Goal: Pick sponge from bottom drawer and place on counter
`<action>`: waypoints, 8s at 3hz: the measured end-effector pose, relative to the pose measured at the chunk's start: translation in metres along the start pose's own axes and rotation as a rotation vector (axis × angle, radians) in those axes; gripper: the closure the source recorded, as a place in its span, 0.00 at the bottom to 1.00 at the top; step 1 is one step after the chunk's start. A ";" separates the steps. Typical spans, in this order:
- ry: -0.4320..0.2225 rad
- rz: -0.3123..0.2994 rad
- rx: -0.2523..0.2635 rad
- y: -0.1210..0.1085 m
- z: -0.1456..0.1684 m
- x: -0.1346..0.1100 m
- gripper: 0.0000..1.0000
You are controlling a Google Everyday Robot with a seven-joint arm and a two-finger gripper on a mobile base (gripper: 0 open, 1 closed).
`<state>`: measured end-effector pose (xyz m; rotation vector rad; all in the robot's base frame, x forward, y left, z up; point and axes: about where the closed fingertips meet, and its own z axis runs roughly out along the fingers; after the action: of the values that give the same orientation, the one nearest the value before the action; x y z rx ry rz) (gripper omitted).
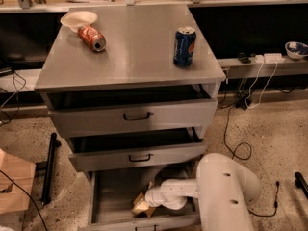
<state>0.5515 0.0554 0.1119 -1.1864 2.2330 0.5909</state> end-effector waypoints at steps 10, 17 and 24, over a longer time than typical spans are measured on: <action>-0.543 -0.648 -0.334 0.035 -0.262 -0.166 1.00; -0.457 -1.273 -0.165 0.093 -0.610 -0.411 1.00; -0.261 -1.493 -0.089 -0.029 -0.512 -0.601 0.30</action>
Offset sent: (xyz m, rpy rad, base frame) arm -0.0010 0.0168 -0.0238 -0.2435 -0.0069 0.0283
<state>0.7275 0.1008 0.8808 -2.1636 0.6562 0.1560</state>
